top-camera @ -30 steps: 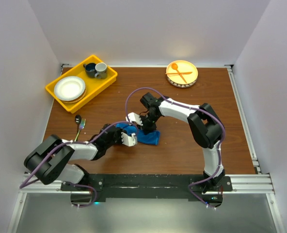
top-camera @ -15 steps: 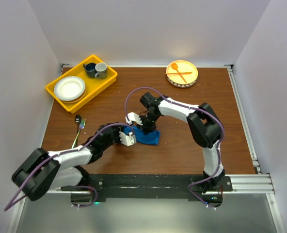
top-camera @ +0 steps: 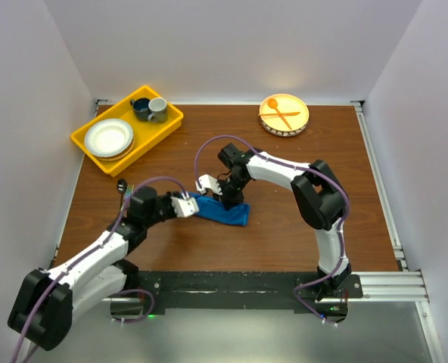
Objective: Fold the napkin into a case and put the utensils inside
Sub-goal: Stuff the top corner of the smaller-rectangle-folded napkin into the folded napkin.
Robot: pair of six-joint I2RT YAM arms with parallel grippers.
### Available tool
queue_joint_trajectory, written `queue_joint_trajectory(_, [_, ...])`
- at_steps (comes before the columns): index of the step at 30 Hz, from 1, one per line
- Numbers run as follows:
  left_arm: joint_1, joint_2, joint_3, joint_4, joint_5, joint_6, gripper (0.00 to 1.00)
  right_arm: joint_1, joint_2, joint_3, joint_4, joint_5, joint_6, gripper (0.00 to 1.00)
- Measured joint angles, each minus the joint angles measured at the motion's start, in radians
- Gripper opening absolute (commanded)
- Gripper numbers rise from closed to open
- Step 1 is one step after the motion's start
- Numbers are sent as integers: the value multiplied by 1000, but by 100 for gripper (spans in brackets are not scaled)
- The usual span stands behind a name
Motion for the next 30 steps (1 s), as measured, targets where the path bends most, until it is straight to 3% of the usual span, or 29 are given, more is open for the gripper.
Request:
queue_joint_trajectory(4, [190,11,135,-169,138,-80,14,0,0,0,0,0,2,0])
queue_joint_trajectory(8, [314,126,307,-301,289,-146,5,0,5,9,-8,0,3,0])
queue_joint_trajectory(17, [334,466,473,-426,531,-285,0,-1,6,9,-7,0,11,0])
queue_joint_trajectory(30, [312,647,490,-440,492,-310,0,-5,11,17,-11,-5,21,0])
